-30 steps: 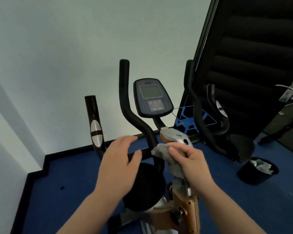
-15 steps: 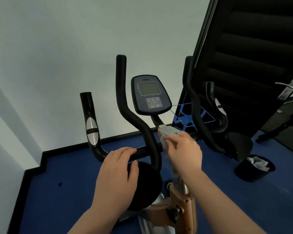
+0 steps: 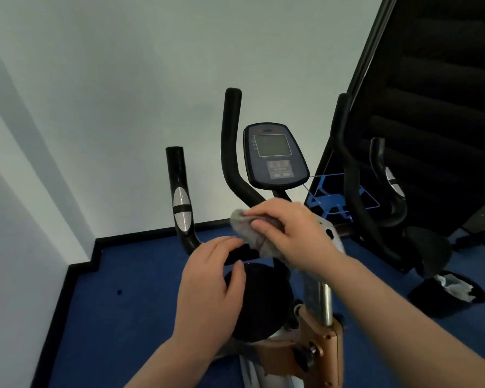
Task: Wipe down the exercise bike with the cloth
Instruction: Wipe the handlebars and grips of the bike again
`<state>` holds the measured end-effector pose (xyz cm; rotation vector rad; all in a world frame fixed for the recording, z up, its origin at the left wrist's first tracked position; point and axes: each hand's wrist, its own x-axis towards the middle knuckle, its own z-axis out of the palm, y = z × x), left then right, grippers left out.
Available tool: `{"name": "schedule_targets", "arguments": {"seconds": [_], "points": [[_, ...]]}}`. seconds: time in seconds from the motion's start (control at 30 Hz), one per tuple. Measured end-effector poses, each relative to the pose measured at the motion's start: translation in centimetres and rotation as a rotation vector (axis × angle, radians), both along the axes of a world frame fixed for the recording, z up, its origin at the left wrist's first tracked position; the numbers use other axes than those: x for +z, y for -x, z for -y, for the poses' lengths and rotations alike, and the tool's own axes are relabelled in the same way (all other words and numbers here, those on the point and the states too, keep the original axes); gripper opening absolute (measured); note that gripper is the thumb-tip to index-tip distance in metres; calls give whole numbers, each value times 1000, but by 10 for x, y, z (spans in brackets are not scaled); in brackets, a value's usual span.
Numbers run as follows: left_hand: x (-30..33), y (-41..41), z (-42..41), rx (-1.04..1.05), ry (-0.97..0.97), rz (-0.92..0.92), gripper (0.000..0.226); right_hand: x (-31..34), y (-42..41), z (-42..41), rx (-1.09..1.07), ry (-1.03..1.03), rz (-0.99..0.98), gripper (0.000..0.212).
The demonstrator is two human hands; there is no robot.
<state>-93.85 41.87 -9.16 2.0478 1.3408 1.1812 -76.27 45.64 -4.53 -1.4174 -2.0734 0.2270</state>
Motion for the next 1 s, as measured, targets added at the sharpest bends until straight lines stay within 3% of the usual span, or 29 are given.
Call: {"name": "schedule_targets", "arguments": {"seconds": [0.1, 0.2, 0.3, 0.47, 0.57, 0.77, 1.0], "points": [[-3, 24, -1, 95, -6, 123, 30, -8, -5, -6, 168, 80, 401, 23], [-7, 46, -13, 154, 5, 133, 32, -6, -19, -8, 265, 105, 458, 26], [-6, 54, -27, 139, -6, 107, 35, -2, -8, -16, 270, 102, 566, 14], [-3, 56, -45, 155, 23, 132, 40, -1, 32, -25, 242, 207, 459, 23], [0, 61, -55, 126, 25, 130, 42, 8, 29, -29, 193, 277, 535, 24], [-1, 77, -80, 99, 64, 158, 43, -4, 60, -9, -55, 251, 575, 28], [8, 89, -119, -86, 38, 127, 46, -25, 130, 2, -444, 277, 320, 25]]}}
